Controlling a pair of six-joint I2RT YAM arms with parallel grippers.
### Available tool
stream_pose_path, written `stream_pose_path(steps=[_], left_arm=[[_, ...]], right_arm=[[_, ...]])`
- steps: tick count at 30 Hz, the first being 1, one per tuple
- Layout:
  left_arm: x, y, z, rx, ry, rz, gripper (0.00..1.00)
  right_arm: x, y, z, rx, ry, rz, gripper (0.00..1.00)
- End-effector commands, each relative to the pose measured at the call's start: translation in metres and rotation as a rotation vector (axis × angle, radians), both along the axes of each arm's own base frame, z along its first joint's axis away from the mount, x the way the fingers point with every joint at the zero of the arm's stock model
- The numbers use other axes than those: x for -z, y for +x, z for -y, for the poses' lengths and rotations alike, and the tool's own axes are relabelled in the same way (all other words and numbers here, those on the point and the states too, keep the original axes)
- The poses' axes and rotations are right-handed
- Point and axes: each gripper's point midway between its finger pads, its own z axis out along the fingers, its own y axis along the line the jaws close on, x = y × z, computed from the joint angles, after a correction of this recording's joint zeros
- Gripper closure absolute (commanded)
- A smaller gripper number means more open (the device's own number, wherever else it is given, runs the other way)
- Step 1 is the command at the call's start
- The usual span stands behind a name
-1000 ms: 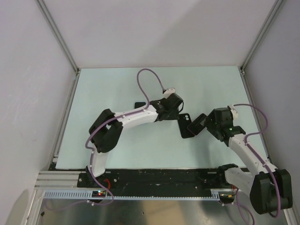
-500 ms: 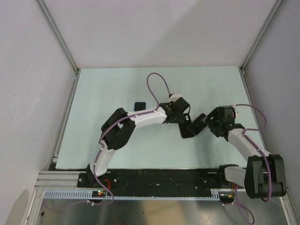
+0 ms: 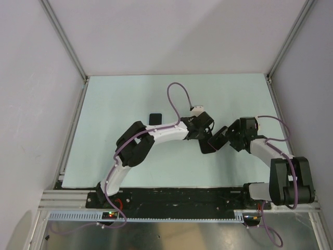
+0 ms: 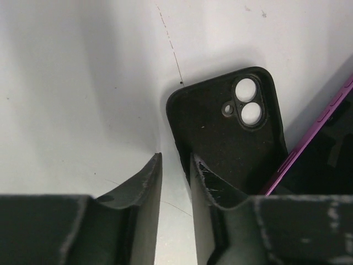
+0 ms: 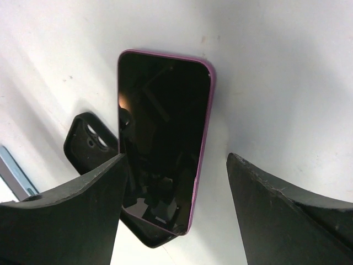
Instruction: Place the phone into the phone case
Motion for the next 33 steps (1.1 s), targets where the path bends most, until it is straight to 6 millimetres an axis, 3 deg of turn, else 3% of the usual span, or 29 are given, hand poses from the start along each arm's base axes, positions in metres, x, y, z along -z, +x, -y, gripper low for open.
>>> stream_pose_path(steps=[1,8,19,33], left_arm=[[-0.006,0.007,0.003,-0.003,0.019,0.042,0.73],[-0.005,0.004,0.002,0.023,0.029,0.033,0.87],[-0.009,-0.009,-0.009,0.086,0.053,0.014,0.97],[-0.006,-0.046,-0.061,0.075,0.077,-0.03,1.0]], right_arm=[[0.004,0.01,-0.003,-0.009,0.017,0.013,0.23],[0.018,0.013,-0.016,-0.044,0.047,-0.009,0.24],[0.023,0.013,-0.04,-0.176,-0.025,-0.057,0.29],[0.035,-0.031,-0.109,-0.406,-0.018,-0.125,0.27]])
